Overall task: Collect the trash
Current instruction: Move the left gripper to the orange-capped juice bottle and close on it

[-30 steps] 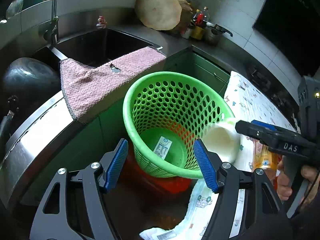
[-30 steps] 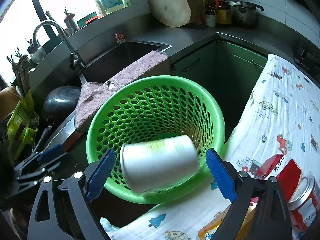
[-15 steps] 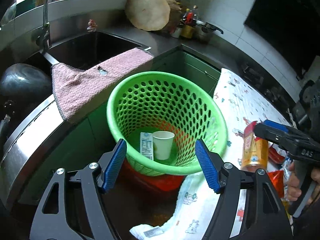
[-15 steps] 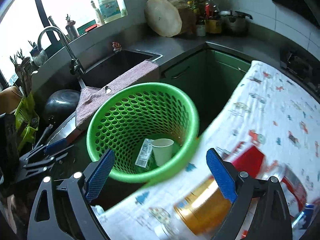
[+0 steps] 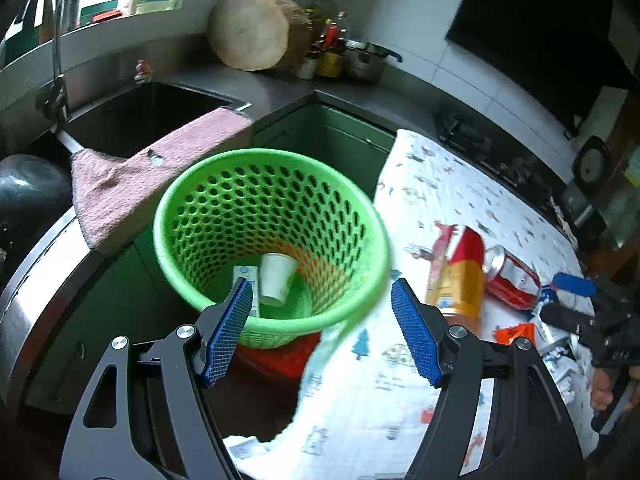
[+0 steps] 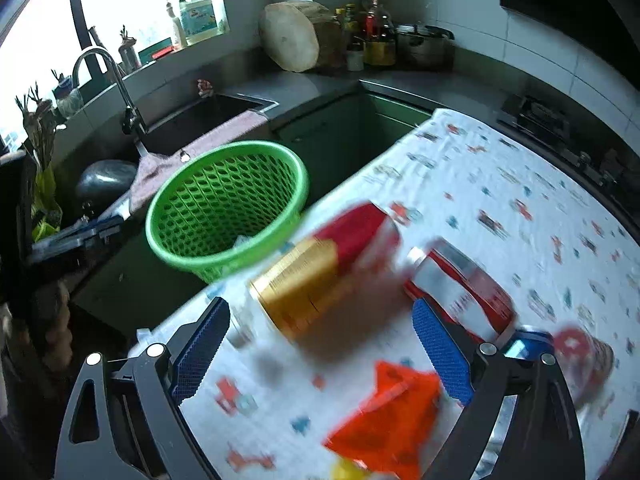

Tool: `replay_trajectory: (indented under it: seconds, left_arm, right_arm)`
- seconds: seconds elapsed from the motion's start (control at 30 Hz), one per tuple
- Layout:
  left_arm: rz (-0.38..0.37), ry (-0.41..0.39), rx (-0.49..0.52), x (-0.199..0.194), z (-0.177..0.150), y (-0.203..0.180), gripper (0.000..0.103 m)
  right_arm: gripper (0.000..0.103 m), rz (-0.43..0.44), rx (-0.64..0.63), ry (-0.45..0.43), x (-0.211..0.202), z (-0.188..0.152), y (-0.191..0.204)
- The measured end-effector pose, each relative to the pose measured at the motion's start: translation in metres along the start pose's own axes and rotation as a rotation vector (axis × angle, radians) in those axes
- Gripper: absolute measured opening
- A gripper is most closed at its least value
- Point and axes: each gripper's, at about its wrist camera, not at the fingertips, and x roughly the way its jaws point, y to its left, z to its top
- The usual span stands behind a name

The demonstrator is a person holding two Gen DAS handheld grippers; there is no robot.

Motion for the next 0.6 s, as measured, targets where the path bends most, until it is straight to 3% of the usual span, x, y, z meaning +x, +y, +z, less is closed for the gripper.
replay_trajectory:
  seconds: [0.27,0.6]
  left_arm:
    - [-0.037,0.004,0.043,-0.001,-0.004,-0.031,0.072]
    - [-0.071,0.034,0.079,0.011,-0.005,-0.057,0.072]
  right_arm:
    - [0.09,-0.041,0.059,0.041,-0.014,-0.047,-0.034]
    - [0.085,-0.004,0.162,0.134,0.018,-0.073,-0.053]
